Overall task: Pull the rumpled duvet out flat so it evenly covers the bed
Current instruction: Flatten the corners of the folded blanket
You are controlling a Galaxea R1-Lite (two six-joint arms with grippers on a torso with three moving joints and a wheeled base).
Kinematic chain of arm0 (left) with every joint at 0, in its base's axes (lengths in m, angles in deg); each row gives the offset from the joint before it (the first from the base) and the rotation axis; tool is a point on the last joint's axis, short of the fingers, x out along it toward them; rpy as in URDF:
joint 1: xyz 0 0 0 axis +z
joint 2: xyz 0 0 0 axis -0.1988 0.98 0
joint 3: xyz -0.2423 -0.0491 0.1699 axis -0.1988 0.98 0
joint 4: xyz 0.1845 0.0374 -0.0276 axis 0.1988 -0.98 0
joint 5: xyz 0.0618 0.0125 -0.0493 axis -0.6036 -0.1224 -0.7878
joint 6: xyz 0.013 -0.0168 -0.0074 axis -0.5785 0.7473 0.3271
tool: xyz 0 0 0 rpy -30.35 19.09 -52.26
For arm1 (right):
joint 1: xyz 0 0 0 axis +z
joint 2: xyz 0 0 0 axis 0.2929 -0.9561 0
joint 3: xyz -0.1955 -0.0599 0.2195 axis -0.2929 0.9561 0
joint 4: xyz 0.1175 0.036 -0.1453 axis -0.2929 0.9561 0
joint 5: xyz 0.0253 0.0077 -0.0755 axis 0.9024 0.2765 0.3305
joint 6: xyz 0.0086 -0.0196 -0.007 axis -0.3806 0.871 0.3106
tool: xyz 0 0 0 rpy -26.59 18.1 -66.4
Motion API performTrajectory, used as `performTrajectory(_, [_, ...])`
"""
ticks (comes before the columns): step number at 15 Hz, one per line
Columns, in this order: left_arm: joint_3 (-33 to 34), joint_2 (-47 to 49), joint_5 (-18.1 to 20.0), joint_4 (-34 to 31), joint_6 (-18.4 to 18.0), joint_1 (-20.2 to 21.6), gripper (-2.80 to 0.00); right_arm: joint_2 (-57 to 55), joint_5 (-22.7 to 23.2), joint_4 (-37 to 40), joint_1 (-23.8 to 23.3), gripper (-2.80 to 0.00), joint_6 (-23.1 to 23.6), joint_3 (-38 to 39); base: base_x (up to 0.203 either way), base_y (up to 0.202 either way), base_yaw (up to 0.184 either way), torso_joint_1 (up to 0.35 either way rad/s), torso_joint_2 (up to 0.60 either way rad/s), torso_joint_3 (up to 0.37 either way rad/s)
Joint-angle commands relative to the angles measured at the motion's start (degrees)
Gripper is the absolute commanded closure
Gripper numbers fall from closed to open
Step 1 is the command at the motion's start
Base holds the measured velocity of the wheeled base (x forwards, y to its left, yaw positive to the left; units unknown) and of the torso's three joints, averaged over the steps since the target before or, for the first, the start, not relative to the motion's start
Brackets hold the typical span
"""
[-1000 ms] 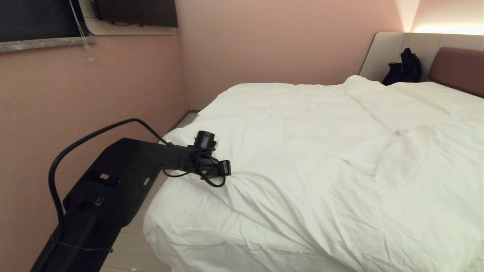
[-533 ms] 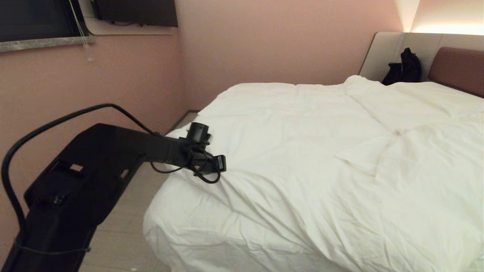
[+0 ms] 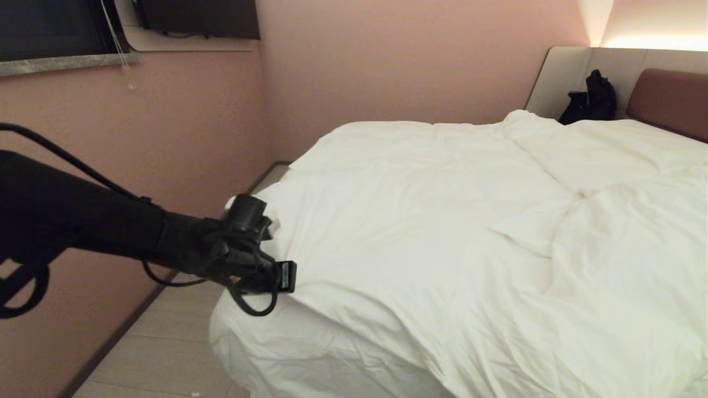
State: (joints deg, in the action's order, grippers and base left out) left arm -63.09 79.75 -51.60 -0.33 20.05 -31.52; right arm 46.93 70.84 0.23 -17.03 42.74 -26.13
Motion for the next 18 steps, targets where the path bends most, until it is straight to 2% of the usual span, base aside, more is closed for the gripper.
performTrajectory(1, [6.59, -6.72, -0.01, -0.33, -0.8, 0.08, 0.0, 0.01, 0.03, -0.05, 0.0, 0.0, -0.02, 0.0, 0.0, 0.0, 0.0, 0.0, 0.0, 0.0])
performTrajectory(4, [10.43, -5.53, 0.01, -0.16, -1.99, 0.1, 0.0, 0.01, 0.03, -0.05, 0.0, 0.0, -0.02, 0.0, 0.0, 0.0, 0.0, 0.0, 0.0, 0.0])
performTrajectory(7, [10.76, -2.27, 0.01, 1.48, -2.01, 0.1, 0.0, 0.01, 0.03, -0.05, 0.0, 0.0, -0.02, 0.0, 0.0, 0.0, 0.0, 0.0, 0.0, 0.0])
performTrajectory(10, [10.93, -2.95, 0.01, 3.73, -1.85, 0.12, 0.0, 0.01, 0.03, -0.05, 0.0, 0.0, -0.02, 0.0, 0.0, 0.0, 0.0, 0.0, 0.0, 0.0])
performTrajectory(12, [10.74, -6.08, -0.02, 8.17, -1.98, 0.66, 0.0, 0.01, 0.03, -0.05, 0.0, 0.0, -0.02, 0.0, 0.0, 0.0, 0.0, 0.0, 0.0, 0.0])
performTrajectory(13, [9.91, -6.57, 0.03, 12.97, -2.54, 1.43, 0.0, 0.01, 0.03, -0.05, 0.0, 0.0, -0.02, 0.0, 0.0, 0.0, 0.0, 0.0, 0.0, 0.0])
performTrajectory(15, [5.98, -4.48, 0.09, 21.92, -5.98, 3.48, 0.0, 0.01, 0.03, -0.05, 0.0, 0.0, -0.02, 0.0, 0.0, 0.0, 0.0, 0.0, 0.0, 0.0])
performTrajectory(16, [5.41, -4.03, 0.08, 22.72, -6.93, 3.74, 0.0, 0.01, 0.03, -0.05, 0.0, 0.0, -0.02, 0.0, 0.0, 0.0, 0.0, 0.0, 0.0, 0.0])
performTrajectory(18, [-1.06, 0.05, 0.1, 24.04, -9.03, 3.89, 0.0, 0.01, 0.03, -0.05, 0.0, 0.0, -0.02, 0.0, 0.0, 0.0, 0.0, 0.0, 0.0, 0.0])
